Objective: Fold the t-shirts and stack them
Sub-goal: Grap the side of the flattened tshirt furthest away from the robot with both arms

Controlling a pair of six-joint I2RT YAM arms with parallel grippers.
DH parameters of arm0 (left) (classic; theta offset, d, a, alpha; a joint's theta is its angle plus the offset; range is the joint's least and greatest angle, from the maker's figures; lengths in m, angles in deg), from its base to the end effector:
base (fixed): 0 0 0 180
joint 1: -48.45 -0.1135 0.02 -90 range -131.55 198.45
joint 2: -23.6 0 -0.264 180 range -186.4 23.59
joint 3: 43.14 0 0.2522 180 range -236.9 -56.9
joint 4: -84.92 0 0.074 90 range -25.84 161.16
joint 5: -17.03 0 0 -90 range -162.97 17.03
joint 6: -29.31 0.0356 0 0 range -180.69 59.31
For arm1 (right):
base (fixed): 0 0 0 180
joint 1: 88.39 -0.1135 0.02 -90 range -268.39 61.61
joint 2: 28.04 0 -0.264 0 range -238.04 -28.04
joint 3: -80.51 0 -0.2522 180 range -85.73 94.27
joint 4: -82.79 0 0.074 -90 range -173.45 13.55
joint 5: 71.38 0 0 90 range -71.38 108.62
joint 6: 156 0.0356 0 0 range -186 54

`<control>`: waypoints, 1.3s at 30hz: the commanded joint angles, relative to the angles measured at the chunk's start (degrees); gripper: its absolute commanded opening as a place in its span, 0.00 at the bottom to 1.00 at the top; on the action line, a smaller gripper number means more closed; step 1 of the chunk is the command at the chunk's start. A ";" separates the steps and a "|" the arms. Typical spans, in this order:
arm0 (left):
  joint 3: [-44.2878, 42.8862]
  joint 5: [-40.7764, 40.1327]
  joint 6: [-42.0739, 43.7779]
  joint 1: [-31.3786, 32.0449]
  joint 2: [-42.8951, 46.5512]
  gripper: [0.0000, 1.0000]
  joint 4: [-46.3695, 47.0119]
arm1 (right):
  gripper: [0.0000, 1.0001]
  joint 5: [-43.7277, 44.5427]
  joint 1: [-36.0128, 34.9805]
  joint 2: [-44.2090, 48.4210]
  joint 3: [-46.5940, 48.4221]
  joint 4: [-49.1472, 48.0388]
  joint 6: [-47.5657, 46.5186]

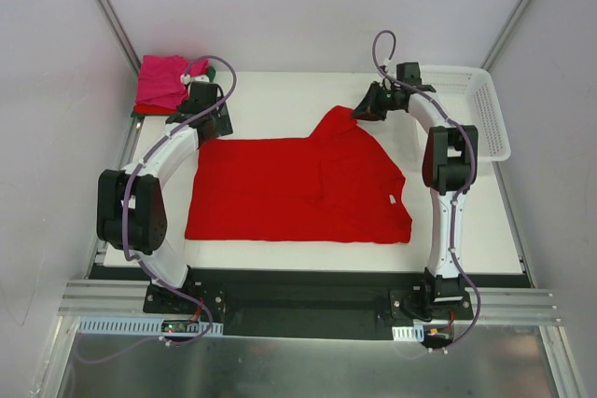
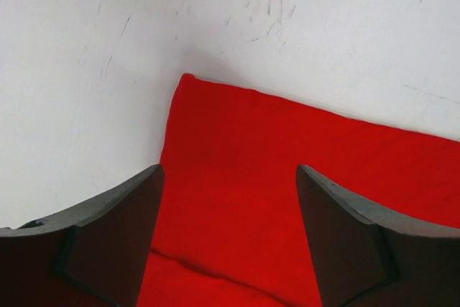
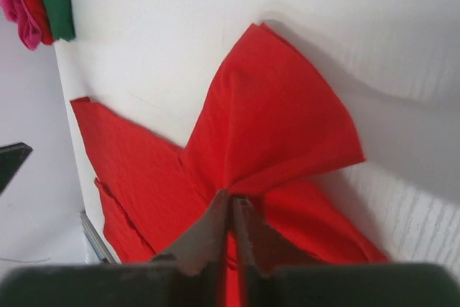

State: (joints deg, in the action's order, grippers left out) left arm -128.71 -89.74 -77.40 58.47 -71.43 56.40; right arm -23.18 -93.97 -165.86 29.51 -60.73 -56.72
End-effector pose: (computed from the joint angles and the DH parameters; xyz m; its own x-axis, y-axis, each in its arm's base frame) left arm 0.3731 -0.0555 0.2685 -0.5639 -0.1799 -0.8060 -0.2292 0.9717 -0.0566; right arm 0.5307 0.0757 0.1806 -0.7851 0.0441 -0.6178 -0.4180 0.6984 0.5810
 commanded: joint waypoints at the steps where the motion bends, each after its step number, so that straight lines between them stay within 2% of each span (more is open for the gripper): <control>1: 0.53 0.69 -0.87 -0.53 2.74 0.74 1.05 | 0.23 -0.92 -0.66 5.19 -1.68 -0.13 -2.42; 3: 0.53 0.60 -0.87 -0.53 2.74 0.74 1.05 | 0.41 1.19 -0.57 5.19 -1.60 0.83 -3.21; 6: 0.44 0.52 -0.69 -0.53 2.74 0.74 1.14 | 0.50 6.02 -0.57 4.67 -0.20 4.25 -4.26; 11: 0.27 0.16 -0.43 -0.53 2.30 0.74 1.05 | 0.52 15.76 -0.57 4.05 2.09 7.77 -5.59; 22: -0.26 -0.19 -0.08 -0.53 1.33 0.74 1.05 | 0.53 25.09 -0.66 3.70 3.76 8.57 -6.20; 33: -1.05 -1.24 0.45 -0.53 0.54 0.74 1.05 | 0.54 25.11 -0.31 -4.56 12.81 10.24 -4.62; 39: -1.49 -1.68 0.71 -0.53 0.02 0.74 0.97 | 0.59 23.43 0.05 -6.23 14.75 11.21 -2.25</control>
State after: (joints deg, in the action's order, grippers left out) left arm -128.41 -90.01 -77.55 58.45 -71.03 56.38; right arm 1.34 -94.41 -171.59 41.25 -51.15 -60.89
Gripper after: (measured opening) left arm 0.740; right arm 0.576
